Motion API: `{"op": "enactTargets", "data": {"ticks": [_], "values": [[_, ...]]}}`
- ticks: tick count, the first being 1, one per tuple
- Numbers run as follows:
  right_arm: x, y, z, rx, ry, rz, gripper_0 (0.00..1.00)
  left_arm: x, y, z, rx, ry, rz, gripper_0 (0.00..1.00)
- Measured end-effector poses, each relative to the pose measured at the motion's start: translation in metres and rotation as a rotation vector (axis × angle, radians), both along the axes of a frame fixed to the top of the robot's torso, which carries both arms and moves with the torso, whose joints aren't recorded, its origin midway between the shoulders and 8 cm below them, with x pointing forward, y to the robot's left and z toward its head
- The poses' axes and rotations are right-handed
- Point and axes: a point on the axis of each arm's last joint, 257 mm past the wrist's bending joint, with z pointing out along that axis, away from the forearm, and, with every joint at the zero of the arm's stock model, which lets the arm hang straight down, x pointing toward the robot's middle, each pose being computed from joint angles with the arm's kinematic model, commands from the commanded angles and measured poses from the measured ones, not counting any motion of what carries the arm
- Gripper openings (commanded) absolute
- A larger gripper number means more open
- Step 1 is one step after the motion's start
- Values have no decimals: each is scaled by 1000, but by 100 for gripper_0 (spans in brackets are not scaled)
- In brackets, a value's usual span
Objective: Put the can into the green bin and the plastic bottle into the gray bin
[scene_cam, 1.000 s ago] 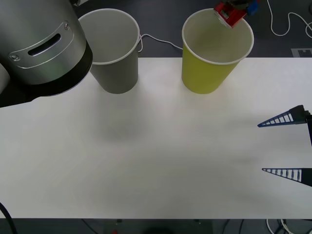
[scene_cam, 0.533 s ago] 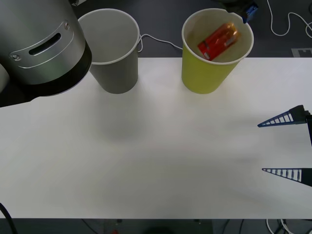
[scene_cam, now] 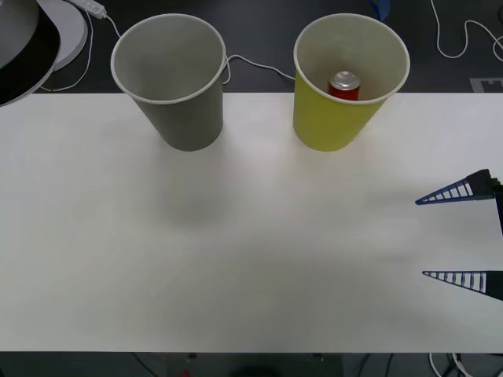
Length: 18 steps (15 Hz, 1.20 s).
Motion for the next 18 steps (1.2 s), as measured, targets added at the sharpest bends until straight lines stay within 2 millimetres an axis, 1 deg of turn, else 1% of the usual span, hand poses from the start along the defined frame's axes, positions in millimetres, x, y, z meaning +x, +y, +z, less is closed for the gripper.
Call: {"op": "enactTargets", "data": {"ticks": [3,6,8,11,13,18], "values": [[0,0,0,0,0,0,100,-11,50,9,-41,68,-51,100],[0,0,0,0,0,0,100,-19,111,9,-57,59,-120,100],[0,0,0,0,0,0,100,-30,143,5,-28,33,-163,100],[0,0,0,0,0,0,100,-54,176,-6,32,-27,-210,100],[0,0,0,0,0,0,100,-66,198,-16,22,-30,-218,100],[0,0,0,0,0,0,100,-97,266,-49,-4,-52,-203,100]]}}
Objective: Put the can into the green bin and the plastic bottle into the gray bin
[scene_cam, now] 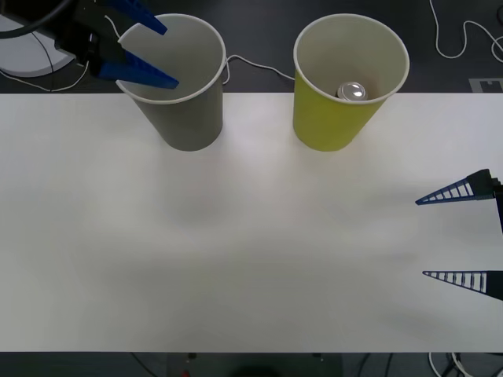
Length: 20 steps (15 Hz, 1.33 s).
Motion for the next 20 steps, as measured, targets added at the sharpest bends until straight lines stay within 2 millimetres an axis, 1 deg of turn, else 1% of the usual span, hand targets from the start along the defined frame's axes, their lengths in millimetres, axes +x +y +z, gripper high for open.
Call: {"op": "enactTargets", "data": {"ticks": [2,5,9,16,20], "values": [[0,0,0,0,0,0,100,-12,23,-15,-18,-14,8,100],[0,0,0,0,0,0,100,-25,55,-37,-13,-67,10,100],[0,0,0,0,0,0,100,-41,85,-69,33,-126,-31,100],[0,0,0,0,0,0,100,-63,113,-118,90,-184,-136,100],[0,0,0,0,0,0,100,-75,124,-141,122,-211,-188,100]]}}
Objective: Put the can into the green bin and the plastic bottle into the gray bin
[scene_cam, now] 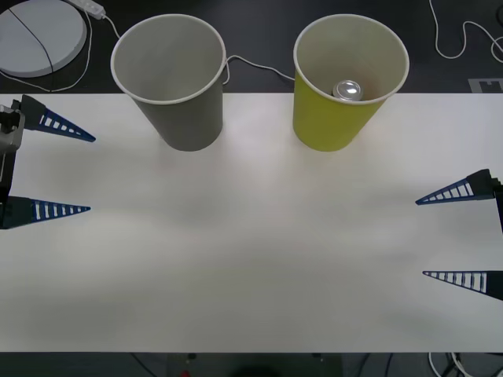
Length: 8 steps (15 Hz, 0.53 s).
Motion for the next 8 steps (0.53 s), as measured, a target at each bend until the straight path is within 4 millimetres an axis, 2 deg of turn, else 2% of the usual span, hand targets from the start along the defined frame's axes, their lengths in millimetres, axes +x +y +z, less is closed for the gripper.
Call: {"op": "enactTargets", "data": {"ticks": [8], "values": [[0,0,0,0,0,0,100,-26,4,-42,79,-52,-63,100]]}}
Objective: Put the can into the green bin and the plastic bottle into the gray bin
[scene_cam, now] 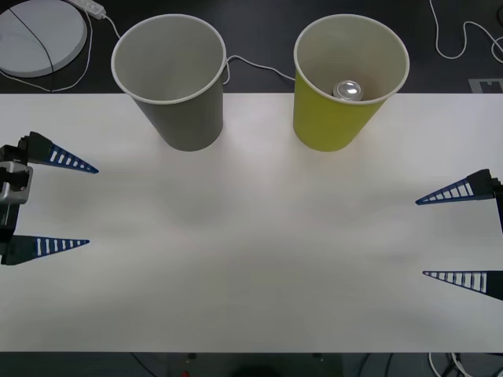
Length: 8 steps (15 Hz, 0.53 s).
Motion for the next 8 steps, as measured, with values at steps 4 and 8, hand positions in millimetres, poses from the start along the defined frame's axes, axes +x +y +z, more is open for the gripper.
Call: {"op": "enactTargets", "data": {"ticks": [4,8], "values": [[0,0,0,0,0,0,100,-4,-5,-18,1,-21,-34,100],[0,0,0,0,0,0,100,-1,-13,-27,-16,-37,-34,100]]}}
